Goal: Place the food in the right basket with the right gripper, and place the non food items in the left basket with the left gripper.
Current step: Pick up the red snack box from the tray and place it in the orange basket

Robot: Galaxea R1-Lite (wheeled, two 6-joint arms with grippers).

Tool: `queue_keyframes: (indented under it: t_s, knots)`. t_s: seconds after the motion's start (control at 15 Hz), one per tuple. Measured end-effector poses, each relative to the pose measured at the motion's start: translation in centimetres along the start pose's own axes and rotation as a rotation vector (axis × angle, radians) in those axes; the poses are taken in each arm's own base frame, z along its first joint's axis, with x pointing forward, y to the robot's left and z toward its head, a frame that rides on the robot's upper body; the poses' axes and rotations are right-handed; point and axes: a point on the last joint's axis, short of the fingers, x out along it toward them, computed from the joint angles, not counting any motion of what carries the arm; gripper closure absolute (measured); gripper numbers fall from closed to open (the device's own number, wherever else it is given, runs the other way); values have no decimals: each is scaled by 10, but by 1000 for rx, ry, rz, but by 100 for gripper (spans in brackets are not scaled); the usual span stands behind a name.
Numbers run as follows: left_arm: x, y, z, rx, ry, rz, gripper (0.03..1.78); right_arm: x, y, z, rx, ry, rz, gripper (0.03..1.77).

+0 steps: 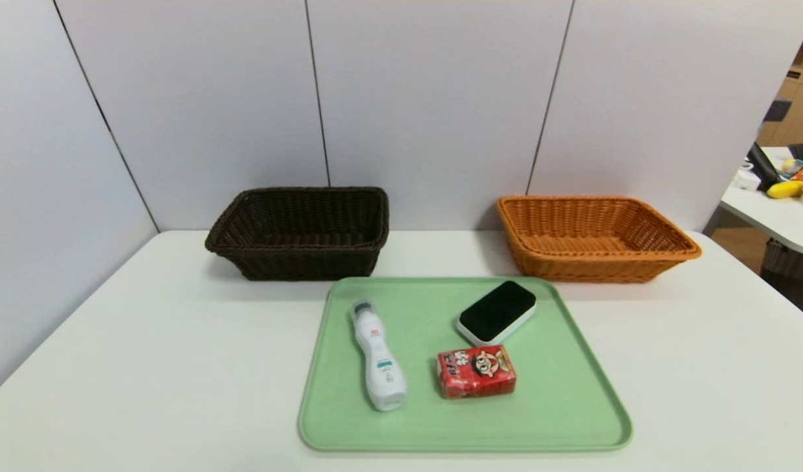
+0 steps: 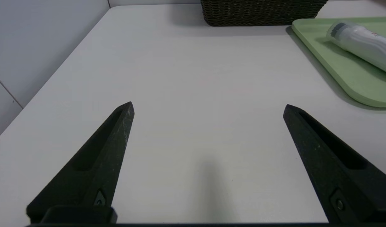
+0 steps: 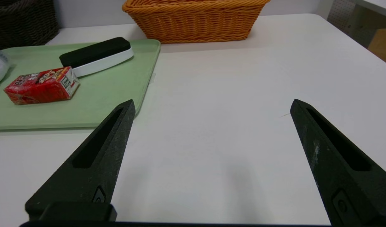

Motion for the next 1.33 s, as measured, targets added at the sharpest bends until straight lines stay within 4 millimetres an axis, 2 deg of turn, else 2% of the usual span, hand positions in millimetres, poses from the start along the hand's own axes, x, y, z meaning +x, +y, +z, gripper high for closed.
queue_keyframes:
  t_s: [0.6,0.73,0.87,1.07,1.2,1.33]
  knots:
    - [0,1,1,-26,-2,26,12,0,0,0,-9,12,0,10]
    - [-4,0,9,-20,-15,25,12,-3,0,5,-10,7,0,10]
    - [-13,0,30,-17,-37,16,12,-12,2,28,-5,-24,11,10]
    - [-29,-1,73,-10,-45,-22,12,-28,5,73,-4,-26,61,10]
    - [-29,-2,109,1,-62,-42,12,-28,7,102,-5,-27,83,10]
    - [-20,-3,150,5,-90,-60,12,-22,9,141,-7,-52,92,10]
